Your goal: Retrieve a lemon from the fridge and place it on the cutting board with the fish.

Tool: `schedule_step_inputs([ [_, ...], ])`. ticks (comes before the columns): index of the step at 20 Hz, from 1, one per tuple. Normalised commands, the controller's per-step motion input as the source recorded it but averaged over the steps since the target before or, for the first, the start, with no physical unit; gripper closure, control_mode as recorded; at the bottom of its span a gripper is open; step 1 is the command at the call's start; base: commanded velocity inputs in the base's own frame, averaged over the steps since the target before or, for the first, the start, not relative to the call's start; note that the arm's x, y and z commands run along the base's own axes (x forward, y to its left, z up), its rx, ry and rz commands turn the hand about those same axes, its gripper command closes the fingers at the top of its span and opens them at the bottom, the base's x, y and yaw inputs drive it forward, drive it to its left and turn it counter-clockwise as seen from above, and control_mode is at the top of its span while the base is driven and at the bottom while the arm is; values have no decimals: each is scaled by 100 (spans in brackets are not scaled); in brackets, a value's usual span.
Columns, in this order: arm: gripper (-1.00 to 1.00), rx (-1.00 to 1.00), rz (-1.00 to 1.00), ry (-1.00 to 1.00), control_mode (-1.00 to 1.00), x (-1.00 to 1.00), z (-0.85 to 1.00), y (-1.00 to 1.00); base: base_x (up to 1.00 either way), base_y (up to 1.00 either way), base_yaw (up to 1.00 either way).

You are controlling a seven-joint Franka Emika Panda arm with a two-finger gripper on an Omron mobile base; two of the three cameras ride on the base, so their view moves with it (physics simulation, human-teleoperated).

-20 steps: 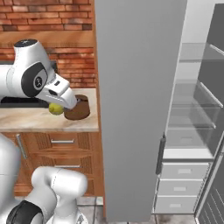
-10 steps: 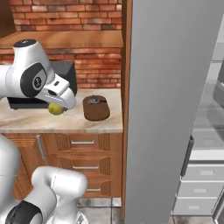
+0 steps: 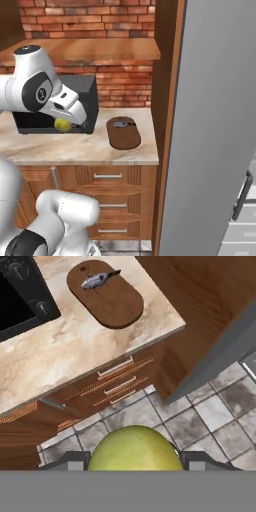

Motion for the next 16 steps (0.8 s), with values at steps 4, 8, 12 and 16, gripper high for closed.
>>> schedule_step_inputs([
  [4, 100, 0, 0, 0, 100, 0, 0, 0, 58, 0, 0],
  [8, 100, 0, 0, 0, 100, 0, 0, 0, 48, -3, 0],
  [12, 100, 0, 0, 0, 100, 0, 0, 0, 38, -9, 0],
  [16, 100, 0, 0, 0, 100, 0, 0, 0, 25, -15, 0],
])
